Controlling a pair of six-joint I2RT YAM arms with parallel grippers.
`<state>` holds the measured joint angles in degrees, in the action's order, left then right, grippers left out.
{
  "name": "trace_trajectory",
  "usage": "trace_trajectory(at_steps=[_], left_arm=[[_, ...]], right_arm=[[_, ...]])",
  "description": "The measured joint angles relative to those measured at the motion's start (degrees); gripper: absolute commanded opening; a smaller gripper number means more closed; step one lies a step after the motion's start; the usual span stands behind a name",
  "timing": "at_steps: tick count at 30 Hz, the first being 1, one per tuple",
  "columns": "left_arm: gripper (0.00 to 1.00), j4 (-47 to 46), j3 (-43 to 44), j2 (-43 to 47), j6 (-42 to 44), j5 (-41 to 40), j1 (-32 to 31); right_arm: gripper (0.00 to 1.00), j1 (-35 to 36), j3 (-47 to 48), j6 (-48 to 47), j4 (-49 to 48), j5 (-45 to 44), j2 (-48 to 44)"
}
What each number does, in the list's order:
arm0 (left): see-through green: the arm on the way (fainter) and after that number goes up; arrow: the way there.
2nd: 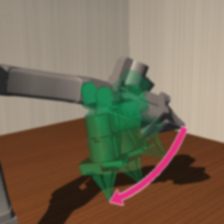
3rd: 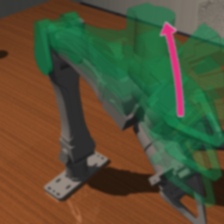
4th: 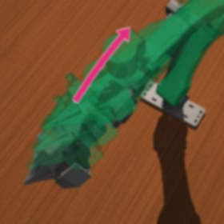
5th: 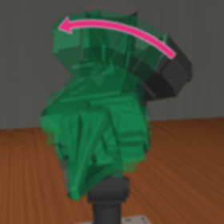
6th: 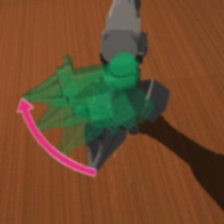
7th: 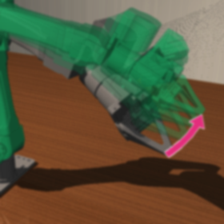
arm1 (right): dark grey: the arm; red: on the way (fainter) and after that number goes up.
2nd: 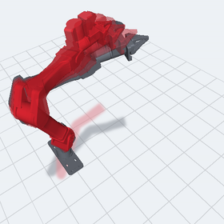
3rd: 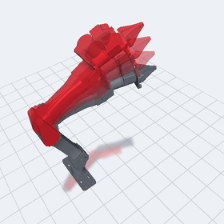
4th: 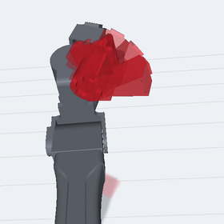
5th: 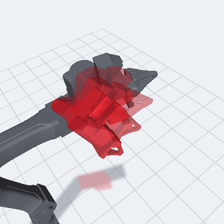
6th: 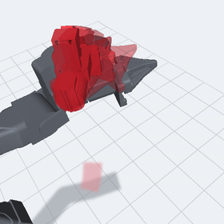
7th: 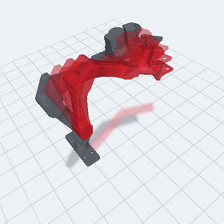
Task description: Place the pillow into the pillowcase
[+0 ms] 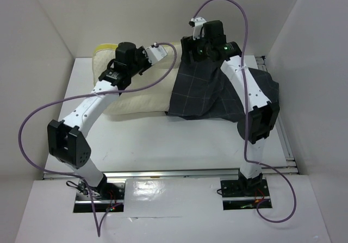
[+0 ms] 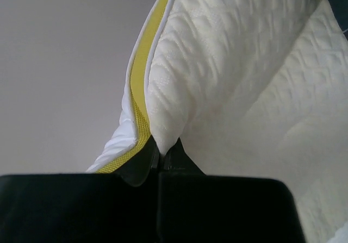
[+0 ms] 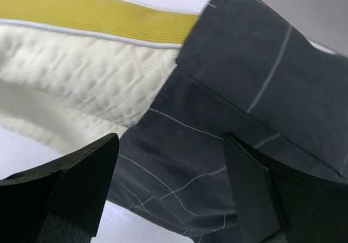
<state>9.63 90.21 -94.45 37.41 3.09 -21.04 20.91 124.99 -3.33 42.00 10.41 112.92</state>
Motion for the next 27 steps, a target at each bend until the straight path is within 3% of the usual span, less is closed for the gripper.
trace_trajectory(at_steps=[15, 27], left_arm=[[0.0, -7.37, -13.35, 6.25, 5.05, -6.97, -7.23], [0.0, -8.79, -14.21, 7.34, 6.47, -7.78, -8.68]], right_arm=[[0.84, -5.7, 2.62, 2.45, -3.58, 0.76, -0.31], [0.82, -2.8, 2.03, 0.98, -4.02, 4.81, -0.28]])
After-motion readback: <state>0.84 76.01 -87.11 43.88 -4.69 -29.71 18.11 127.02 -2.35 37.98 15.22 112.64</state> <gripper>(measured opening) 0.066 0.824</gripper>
